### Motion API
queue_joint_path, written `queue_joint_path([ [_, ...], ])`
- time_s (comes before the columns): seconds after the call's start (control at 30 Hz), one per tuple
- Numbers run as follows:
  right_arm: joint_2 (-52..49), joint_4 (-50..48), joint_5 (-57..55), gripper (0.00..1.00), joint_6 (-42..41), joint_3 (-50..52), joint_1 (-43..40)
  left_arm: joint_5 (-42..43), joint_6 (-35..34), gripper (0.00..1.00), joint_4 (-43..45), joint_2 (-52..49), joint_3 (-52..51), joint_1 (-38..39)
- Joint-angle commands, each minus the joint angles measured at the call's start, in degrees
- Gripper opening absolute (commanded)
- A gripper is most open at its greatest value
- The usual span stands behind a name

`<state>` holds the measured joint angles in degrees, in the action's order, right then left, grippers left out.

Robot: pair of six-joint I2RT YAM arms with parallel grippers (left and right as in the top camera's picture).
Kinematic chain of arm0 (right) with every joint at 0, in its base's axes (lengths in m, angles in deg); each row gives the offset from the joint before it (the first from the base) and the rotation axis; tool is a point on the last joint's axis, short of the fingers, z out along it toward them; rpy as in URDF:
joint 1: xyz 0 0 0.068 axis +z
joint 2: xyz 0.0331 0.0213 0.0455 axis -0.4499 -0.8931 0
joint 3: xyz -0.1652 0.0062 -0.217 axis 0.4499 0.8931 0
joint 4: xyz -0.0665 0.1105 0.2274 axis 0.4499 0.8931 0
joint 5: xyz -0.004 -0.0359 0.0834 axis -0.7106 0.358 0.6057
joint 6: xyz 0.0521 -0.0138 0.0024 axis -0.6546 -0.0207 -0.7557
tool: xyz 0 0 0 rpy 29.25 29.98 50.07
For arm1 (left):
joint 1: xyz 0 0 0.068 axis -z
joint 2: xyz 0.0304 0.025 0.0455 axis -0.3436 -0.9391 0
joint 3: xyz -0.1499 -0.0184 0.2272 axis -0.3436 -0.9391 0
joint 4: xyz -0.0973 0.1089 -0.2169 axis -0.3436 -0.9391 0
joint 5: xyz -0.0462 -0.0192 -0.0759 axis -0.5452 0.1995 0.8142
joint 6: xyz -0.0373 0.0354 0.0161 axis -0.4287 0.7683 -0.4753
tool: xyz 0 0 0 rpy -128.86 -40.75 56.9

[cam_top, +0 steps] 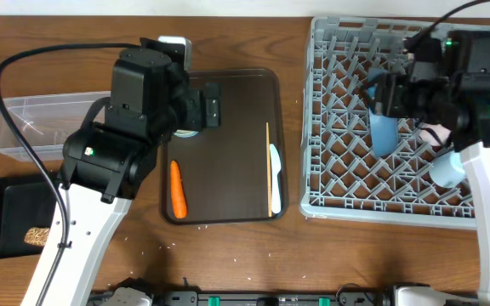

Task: Sort waste into correct bins and load items into the dishwasher rack
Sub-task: 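Release the plate and move the left gripper back over the rice bowl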

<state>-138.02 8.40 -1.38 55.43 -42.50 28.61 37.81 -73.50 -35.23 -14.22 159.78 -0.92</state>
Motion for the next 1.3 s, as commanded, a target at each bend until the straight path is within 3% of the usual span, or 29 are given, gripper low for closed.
queue_joint_path([
  [0.0,-0.1,-0.2,-3.2,0.64,0.4,-0.7,1.7,-1.1,1.6,0.98,-0.5,-0.1,0.3,-0.2],
  [0.4,-6.7,-0.8,-4.7,0.63,0.6,-0.7,9.1,-1.1,1.6,0.98,-2.0,-0.2,0.3,-0.2],
  [0.97,-7.0,-2.4,-4.8,0.65,4.5,-0.7,18.4,-4.9,1.6,0.98,-9.8,-3.7,0.3,-0.3],
  [1.1,-7.3,-2.9,-4.8,0.61,2.5,-0.6,20.6,-4.9,1.5,0.98,-11.6,-7.1,0.3,-0.3],
  [1.17,-7.9,-3.6,-4.8,0.50,1.1,-0.4,21.6,-5.0,1.4,0.98,-11.7,-9.0,0.3,-0.2],
  [1.27,-9.4,-4.0,-4.9,0.47,-0.4,0.0,22.5,-6.1,0.7,0.98,-12.2,-11.5,0.3,-0.7],
])
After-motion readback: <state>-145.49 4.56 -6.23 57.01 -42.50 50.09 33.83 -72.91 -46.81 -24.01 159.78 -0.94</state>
